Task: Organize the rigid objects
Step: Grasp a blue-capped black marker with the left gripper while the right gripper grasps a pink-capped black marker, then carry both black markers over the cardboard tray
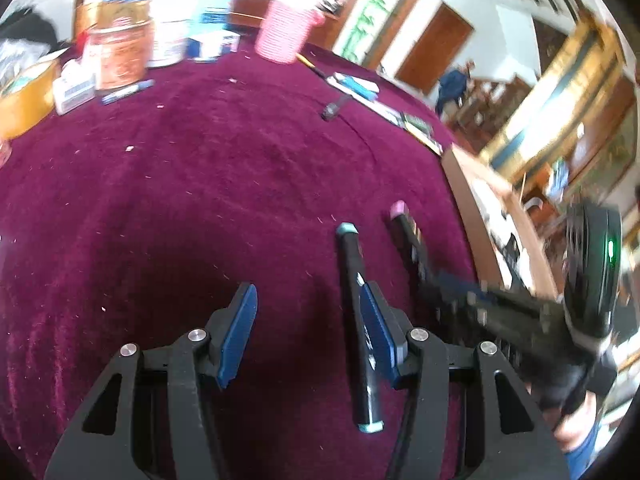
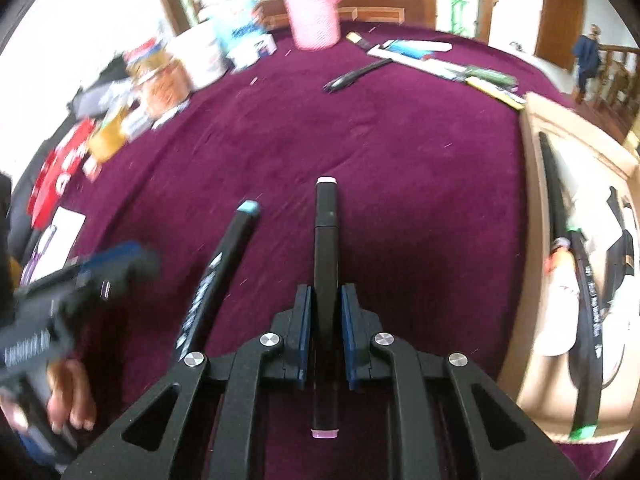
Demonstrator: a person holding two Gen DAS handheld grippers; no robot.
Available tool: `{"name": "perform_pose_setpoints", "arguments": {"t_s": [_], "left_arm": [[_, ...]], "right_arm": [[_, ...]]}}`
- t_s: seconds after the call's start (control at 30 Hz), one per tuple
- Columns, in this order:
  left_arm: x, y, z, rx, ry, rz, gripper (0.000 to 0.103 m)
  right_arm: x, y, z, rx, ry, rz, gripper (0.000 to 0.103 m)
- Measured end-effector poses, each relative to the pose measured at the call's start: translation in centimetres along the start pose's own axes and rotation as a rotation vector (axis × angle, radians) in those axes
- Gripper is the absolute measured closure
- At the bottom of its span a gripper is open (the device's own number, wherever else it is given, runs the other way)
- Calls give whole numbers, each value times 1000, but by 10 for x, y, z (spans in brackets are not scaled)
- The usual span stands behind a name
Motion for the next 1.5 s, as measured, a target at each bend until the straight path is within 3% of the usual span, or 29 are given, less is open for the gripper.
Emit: {"name": "perform_pose_setpoints", "arguments": {"t_s": [0.1, 0.17, 0.3, 0.37, 0.4, 0.43, 0.5, 0.73, 1.17, 1.5], "left_arm": [[15, 5, 11, -77, -16, 21, 51], [23, 6, 17, -99, -43, 30, 51], [45, 6, 30, -97, -214, 112, 51], [54, 6, 36, -87, -270, 147, 61], [55, 6, 37, -80, -305, 156, 73], [55, 6, 37, -68, -315, 161, 83], [52, 5, 37, -56, -308, 152, 90], [44, 4, 19, -3, -263, 112, 90], [52, -9, -25, 292, -492, 130, 90], [52, -7, -37, 353, -532, 131, 90]], "right_arm": [[10, 0, 6, 21, -107, 29, 91], [9, -1, 2, 32, -128, 18, 91], [9, 1, -9, 62, -161, 6, 91], [8, 3, -13, 72, -176, 6, 91], [9, 4, -14, 77, -180, 7, 90], [9, 4, -16, 82, -183, 9, 90], [10, 4, -18, 89, -188, 16, 90], [11, 5, -23, 113, -202, 28, 90], [4, 6, -46, 247, -166, -5, 90], [-8, 9, -63, 332, -177, -61, 90]]}}
Point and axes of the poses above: each gripper's, at about its wrist camera, not at the fingertips, and z roughly the way its jaws point, x to its right, y to its underside, the point moved 4 cm from there along z, roughly the way its jaws point, and after that the axes turned 15 degrees about -x, right-handed, at the moved point
